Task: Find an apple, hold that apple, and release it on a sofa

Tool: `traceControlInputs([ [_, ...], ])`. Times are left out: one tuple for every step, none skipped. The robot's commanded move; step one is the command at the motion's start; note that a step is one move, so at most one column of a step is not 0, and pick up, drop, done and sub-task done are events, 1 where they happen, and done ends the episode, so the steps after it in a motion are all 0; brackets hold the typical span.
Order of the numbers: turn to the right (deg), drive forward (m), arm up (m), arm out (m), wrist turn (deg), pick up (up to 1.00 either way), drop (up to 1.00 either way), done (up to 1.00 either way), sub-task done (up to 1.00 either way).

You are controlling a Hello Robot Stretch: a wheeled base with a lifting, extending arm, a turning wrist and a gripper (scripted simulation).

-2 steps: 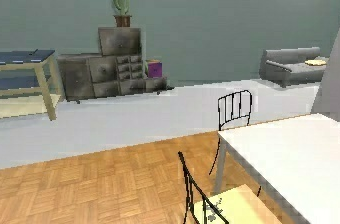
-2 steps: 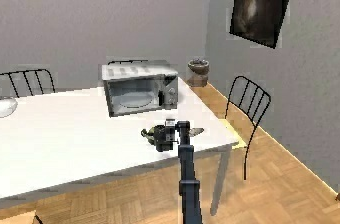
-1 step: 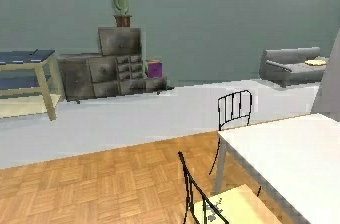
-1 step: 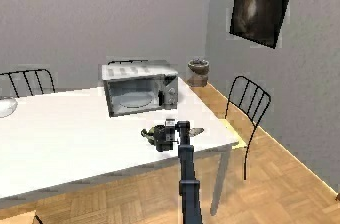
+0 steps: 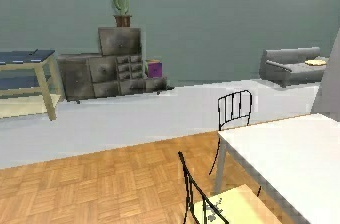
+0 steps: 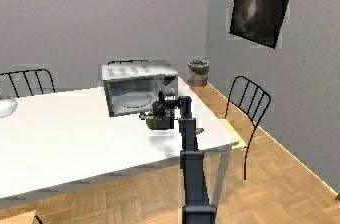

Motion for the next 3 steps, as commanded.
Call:
traceControlInputs([
  [0.0, 0.00, 0.18, 0.00, 0.0, 0.00, 0.00, 0.00, 0.00],
  [0.0, 0.00, 0.00, 0.00, -45.0, 0.00, 0.00, 0.00, 0.00],
  [0.0, 0.00, 0.00, 0.00, -45.0, 0.00, 0.00, 0.00, 0.00],
])
